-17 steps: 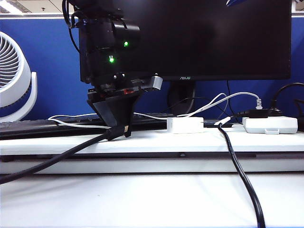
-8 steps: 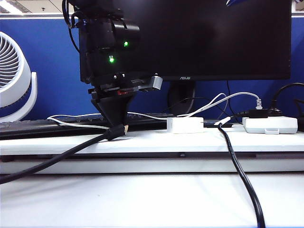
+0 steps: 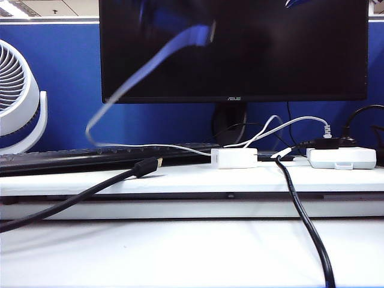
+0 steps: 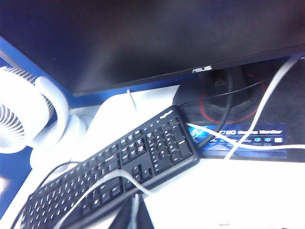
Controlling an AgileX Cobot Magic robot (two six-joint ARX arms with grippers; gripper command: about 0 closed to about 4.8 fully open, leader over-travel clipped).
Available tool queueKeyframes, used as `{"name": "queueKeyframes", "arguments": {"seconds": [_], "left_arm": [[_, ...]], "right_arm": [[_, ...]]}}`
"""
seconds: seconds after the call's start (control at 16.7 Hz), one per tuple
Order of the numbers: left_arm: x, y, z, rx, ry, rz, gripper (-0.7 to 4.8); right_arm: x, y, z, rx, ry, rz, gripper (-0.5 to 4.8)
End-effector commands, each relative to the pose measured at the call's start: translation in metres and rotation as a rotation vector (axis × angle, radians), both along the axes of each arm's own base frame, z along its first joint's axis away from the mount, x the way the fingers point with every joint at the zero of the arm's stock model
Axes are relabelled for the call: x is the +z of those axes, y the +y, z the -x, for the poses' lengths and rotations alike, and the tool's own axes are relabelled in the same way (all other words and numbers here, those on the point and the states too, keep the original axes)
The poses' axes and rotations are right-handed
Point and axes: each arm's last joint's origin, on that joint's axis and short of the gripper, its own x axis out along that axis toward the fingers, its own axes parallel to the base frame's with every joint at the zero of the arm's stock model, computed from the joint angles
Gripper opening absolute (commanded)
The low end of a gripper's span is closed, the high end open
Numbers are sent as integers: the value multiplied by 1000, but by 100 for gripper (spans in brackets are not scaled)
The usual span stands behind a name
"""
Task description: Pick up the Type-C charging cable and the charging base, insert one end of the Type-C charger into the corresponding slot on the base, and finally place the plugged-in charger back on the table.
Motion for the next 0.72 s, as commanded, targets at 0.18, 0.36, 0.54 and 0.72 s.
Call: {"name": "queueKeyframes", "arguments": {"seconds": [0.18, 0.36, 0.54, 0.72], "left_arm": [[37, 2, 10, -91, 4, 173, 40], [41, 0, 7, -63, -15, 200, 38], [52, -4, 2, -45, -48, 290, 38], [64, -7, 0, -73, -8, 396, 38]], "right_arm": [[4, 1, 1, 49, -35, 4, -6], [4, 5, 4, 188, -13, -34, -6], [3, 8, 5, 303, -3, -62, -6], [8, 11, 7, 468, -103, -55, -6]]}}
